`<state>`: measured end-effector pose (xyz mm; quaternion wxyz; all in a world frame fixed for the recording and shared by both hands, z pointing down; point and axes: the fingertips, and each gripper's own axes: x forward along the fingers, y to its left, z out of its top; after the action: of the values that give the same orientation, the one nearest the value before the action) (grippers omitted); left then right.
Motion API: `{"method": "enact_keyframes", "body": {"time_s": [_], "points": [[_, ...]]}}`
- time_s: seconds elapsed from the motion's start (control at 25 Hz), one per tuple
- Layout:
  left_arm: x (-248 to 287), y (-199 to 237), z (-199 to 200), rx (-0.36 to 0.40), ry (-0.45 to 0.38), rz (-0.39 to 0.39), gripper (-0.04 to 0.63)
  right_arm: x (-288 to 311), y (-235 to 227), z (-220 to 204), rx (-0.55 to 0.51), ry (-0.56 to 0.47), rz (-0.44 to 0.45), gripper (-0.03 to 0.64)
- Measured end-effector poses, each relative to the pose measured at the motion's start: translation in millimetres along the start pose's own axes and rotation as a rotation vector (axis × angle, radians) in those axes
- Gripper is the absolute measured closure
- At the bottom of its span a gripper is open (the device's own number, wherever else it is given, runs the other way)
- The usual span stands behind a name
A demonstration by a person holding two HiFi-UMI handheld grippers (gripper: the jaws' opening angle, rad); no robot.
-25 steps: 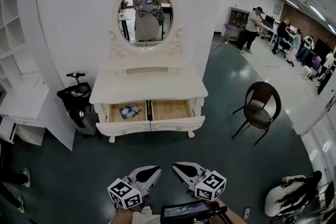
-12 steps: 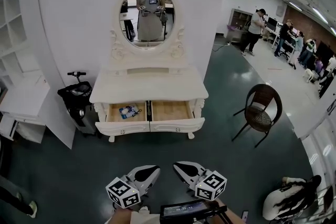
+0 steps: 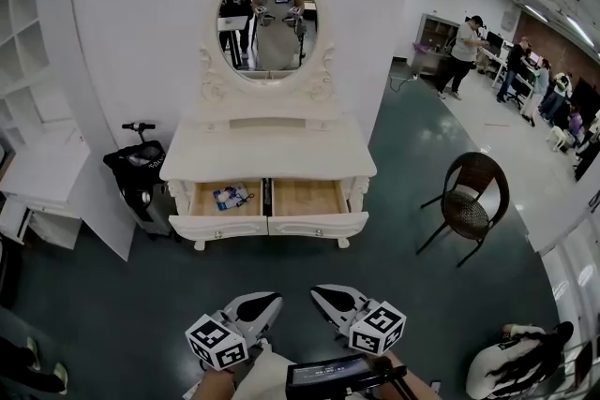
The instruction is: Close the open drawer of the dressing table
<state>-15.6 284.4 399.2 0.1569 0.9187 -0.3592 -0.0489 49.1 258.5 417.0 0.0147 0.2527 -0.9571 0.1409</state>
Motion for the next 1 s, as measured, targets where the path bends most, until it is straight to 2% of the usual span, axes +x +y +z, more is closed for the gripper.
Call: {"method": "enact_keyframes", "body": {"time_s": [0.32,0.56,1.0], "points": [[27,51,18,0.003,-0.014,-0.008,0.588,42,-42,11,0.004,-0.005,-0.004,0.601],[46,101,46,0.011,-0.026,-0.013,0.588,84,-73,28,0.010,-0.008,-0.006,0.601],[69,171,76,-0.005,-0.016,-0.044,0.588,145,-111,49,0.022,0.001,-0.041,0.601]]}}
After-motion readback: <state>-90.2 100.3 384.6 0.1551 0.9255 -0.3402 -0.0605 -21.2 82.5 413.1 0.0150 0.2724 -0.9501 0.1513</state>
